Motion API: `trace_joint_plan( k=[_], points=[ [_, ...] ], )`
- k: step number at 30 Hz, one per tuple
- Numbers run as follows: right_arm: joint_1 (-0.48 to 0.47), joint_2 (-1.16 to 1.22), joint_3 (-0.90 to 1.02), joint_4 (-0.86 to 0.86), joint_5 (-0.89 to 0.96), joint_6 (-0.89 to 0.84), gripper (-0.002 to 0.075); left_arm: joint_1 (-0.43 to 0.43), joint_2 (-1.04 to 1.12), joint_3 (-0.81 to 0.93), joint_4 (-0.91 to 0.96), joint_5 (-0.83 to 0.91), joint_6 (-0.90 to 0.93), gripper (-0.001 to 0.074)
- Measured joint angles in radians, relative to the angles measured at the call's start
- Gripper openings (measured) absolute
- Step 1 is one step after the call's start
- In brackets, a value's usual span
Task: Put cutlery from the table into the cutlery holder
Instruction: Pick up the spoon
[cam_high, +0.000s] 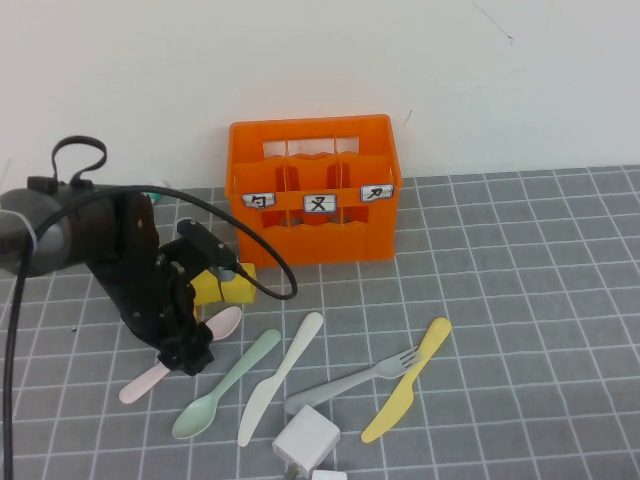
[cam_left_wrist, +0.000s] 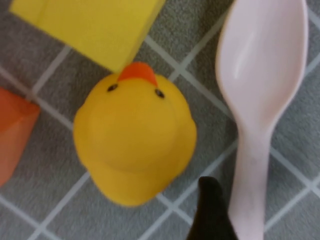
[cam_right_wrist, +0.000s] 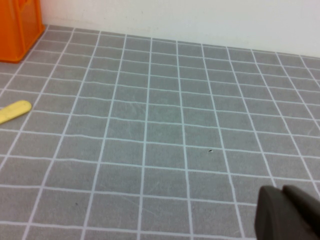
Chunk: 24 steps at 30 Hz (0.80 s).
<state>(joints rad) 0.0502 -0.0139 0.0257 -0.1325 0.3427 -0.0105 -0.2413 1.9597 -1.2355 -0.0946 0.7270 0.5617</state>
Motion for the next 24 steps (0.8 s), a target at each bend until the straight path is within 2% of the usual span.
trace_joint_plan(
  k=[4, 12, 18, 24],
  points=[
    [0.0, 0.0, 0.0, 0.0, 0.0, 0.0, -0.0003, 0.0, 0.02, 0.0, -0.001, -0.027, 0.004, 0.0398],
    [0.0, 0.0, 0.0, 0.0, 0.0, 0.0, -0.0003, 0.0, 0.028, 0.0, -0.011, -0.069, 0.007, 0.0384],
    [0.0, 0.0, 0.0, 0.0, 0.0, 0.0, -0.0003, 0.0, 0.028, 0.0, -0.037, -0.068, 0.007, 0.0336],
    [0.0, 0.0, 0.0, 0.0, 0.0, 0.0, -0.0003, 0.0, 0.028, 0.0, -0.041, -0.064, 0.007, 0.0321]
  ],
)
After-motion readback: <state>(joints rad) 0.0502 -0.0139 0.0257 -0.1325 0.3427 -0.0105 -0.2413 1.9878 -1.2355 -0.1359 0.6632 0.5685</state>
